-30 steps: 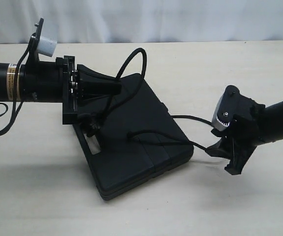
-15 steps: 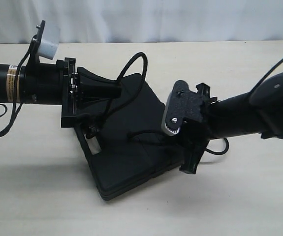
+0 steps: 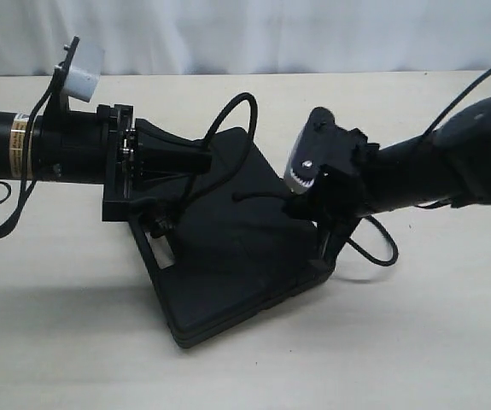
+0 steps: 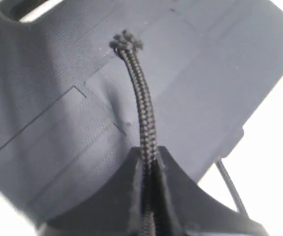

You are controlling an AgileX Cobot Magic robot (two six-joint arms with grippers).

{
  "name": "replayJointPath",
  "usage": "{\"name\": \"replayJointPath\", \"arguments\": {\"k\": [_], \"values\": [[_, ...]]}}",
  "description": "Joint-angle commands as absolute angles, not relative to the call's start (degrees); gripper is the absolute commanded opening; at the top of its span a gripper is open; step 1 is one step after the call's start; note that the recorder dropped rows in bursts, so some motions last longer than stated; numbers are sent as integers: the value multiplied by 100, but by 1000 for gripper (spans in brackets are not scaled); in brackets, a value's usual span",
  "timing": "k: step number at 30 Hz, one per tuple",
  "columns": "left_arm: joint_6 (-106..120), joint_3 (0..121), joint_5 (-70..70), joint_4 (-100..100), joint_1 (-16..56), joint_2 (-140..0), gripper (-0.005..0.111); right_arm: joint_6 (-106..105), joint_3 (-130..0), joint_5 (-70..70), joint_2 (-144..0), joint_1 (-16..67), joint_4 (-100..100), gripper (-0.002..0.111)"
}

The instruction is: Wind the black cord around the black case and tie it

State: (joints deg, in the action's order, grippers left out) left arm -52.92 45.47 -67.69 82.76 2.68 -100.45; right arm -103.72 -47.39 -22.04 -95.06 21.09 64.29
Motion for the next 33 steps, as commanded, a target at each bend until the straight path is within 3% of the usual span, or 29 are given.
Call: {"name": "replayJointPath", "arguments": {"k": [1,5,12,33], "values": [[-5423,4550,-6996,8390,258,-10016,0,-11387,-5102,-4660,-9547,873,7107,4],[-5437,4550,-6996,8397,258,-10016,0,-11645,-5476,-5908,-9875,245,7457,4],[-5437,4550,-6996,8488,258,-10016,0,-11645,-6216,-6977,-10438,213,7383,4],[-5427,4550,-6996,8469,258,-10026,0,-12137,-6263,-6996,-10516,884,7321,4]]}}
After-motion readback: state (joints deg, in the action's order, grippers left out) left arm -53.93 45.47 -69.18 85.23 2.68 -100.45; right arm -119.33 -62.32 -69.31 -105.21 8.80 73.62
